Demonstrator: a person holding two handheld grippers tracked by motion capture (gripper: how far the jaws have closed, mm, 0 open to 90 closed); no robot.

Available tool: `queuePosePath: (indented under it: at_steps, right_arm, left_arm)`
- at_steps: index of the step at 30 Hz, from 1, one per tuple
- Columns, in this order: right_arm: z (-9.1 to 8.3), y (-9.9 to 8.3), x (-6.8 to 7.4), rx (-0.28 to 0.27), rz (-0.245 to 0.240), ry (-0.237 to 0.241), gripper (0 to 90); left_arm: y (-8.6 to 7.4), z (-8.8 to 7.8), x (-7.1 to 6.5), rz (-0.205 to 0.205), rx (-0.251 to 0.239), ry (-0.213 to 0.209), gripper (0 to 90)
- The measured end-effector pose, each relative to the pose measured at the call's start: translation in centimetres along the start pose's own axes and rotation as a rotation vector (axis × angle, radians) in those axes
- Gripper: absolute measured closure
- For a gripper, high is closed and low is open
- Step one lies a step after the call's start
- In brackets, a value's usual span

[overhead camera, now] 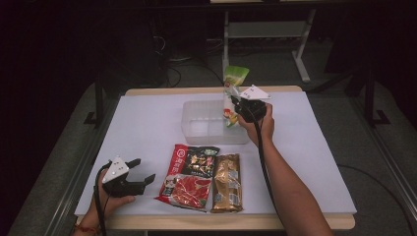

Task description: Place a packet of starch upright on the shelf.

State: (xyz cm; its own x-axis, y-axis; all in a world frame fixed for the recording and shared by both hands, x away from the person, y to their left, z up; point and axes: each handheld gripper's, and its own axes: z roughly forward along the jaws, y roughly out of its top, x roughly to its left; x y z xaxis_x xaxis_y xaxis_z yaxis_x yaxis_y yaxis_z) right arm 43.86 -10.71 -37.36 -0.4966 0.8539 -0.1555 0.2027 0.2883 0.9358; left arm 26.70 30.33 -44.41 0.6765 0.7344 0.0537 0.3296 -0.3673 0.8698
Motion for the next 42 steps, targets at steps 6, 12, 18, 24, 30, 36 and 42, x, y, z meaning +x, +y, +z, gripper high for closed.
queuePosePath:
  at_steps: [6,12,18,24,30,36,42]
  right_arm:
    - [0.0,-0.9,0.6,-0.003,-0.016,-0.007,80.7]
    - [-0.2,-2.2,0.9,-0.012,-0.020,0.011,80.7]
    - [-0.9,-2.8,1.0,-0.009,-0.021,0.040,79.8]
    - [-1.6,-3.5,1.0,0.015,-0.044,0.078,76.1]
    - [-1.9,-2.8,0.4,0.080,-0.044,0.137,71.0]
    - [-1.9,-2.1,-0.1,0.212,-0.072,0.191,70.5]
    - [-1.4,-2.0,0.4,0.299,-0.137,0.196,76.0]
  left_arm:
    - [0.0,0.1,-0.1,0.006,0.003,-0.005,20.7]
    - [0.0,0.1,-0.2,0.012,0.009,-0.012,20.7]
    - [0.1,0.1,-0.3,0.016,0.010,-0.013,20.7]
    - [0.1,0.1,-0.4,0.015,0.012,-0.016,20.7]
    - [0.1,0.1,-0.4,0.021,0.021,-0.021,20.7]
    - [0.1,0.3,-0.5,0.029,0.032,-0.032,20.6]
    - [0.1,0.4,-0.6,0.037,0.044,-0.042,20.7]
